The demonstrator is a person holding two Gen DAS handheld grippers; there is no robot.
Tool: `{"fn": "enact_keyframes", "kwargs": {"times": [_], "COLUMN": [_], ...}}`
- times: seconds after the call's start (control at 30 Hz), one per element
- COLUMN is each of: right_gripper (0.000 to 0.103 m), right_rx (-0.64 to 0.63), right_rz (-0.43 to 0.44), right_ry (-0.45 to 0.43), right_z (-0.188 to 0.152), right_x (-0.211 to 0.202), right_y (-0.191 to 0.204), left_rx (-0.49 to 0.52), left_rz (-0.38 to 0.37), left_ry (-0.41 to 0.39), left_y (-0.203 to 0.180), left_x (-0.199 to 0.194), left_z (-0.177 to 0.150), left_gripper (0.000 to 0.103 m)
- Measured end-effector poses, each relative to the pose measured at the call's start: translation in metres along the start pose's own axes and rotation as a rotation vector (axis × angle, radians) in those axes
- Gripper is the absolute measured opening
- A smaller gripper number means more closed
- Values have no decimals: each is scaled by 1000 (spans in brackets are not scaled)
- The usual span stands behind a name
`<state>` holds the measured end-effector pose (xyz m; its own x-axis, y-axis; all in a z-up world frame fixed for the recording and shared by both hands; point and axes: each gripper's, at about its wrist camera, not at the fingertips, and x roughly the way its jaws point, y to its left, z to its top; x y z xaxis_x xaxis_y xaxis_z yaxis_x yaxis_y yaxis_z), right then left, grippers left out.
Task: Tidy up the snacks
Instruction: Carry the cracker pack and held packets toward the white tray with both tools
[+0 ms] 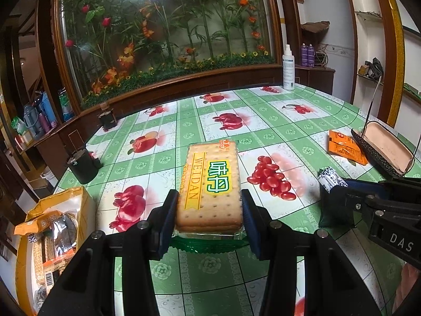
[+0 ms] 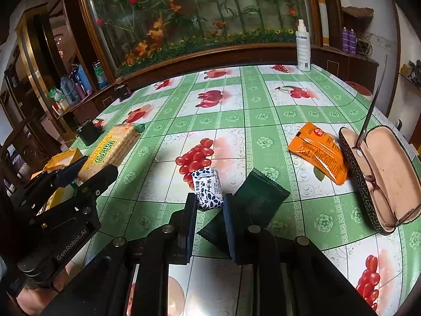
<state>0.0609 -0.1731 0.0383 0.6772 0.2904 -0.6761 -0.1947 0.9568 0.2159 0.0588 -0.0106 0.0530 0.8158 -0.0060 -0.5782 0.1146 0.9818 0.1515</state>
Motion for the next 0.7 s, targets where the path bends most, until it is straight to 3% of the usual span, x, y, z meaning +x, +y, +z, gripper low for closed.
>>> {"fn": "enact_keyframes", "kwargs": {"times": [0.27,0.43,0.57,0.7], "right_gripper": [22,22,22,22], "right_rx": [-33,-54,-84,-147], "right_rz": [16,38,83,136], "right_ry": [-36,-51,-36,-39], "right_z": [0,-1,-6,-12], "right_x": [-6,-7,-5,-7], "right_y": [9,23,48,88], "left_rx": [-42,-142,-239,-283], "left_rz": [8,11,-11,20], "left_ry": [-51,-71,-60,-73], "left_y": [12,40,69,99], "left_x": [-16,-37,-54,-75], "left_z": [4,5,-5,-17], "left_gripper": [46,46,46,46]}}
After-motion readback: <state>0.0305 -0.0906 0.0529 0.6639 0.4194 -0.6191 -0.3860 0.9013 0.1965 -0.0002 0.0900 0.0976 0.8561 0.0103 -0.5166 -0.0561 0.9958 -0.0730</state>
